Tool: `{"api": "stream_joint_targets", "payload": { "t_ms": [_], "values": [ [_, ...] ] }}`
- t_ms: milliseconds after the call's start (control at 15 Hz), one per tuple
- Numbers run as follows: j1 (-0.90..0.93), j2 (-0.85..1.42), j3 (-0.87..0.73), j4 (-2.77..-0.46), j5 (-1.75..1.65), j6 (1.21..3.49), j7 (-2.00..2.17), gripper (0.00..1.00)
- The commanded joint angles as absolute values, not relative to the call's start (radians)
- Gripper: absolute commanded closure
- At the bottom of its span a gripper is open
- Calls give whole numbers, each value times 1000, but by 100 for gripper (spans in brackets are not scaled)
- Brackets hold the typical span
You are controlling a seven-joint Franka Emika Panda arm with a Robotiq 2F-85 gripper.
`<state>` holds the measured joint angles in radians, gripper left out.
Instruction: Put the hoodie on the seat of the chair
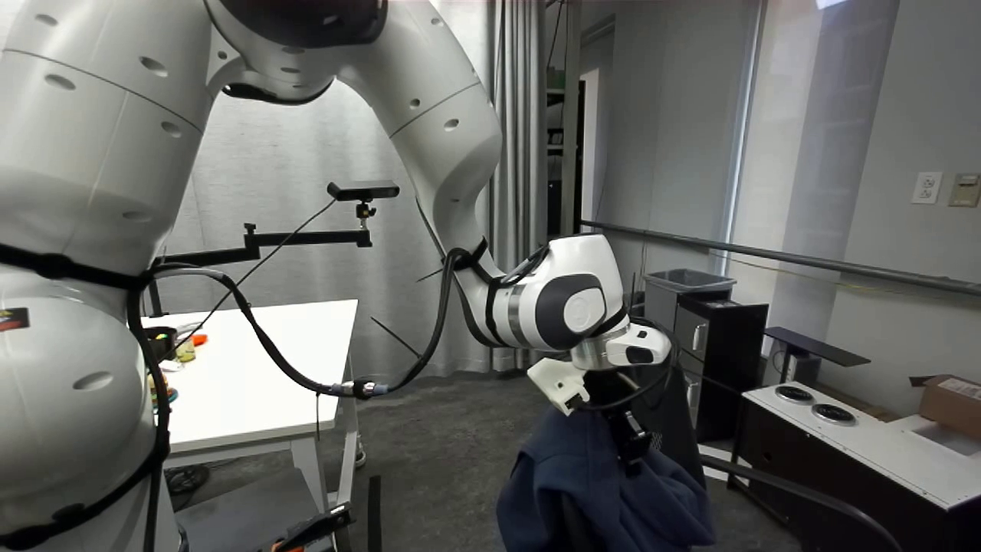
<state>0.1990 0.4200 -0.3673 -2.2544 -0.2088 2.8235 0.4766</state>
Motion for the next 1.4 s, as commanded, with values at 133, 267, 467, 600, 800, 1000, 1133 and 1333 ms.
{"api": "stream_joint_targets", "payload": {
  "t_ms": [133, 267, 467, 600, 800, 1000, 1133, 1333],
  "values": [
    [101, 381, -289, -2168, -161, 2648, 348, 97],
    [73, 373, -270, -2115, -161, 2572, 313, 97],
    [35, 366, -245, -2024, -166, 2466, 275, 97],
    [17, 362, -231, -1963, -172, 2408, 254, 97],
    [-3, 357, -208, -1871, -175, 2333, 214, 97],
    [-28, 362, -179, -1751, -159, 2240, 137, 97],
    [-48, 368, -157, -1659, -143, 2175, 70, 97],
    [-76, 384, -114, -1524, -78, 2078, -38, 97]
  ]
}}
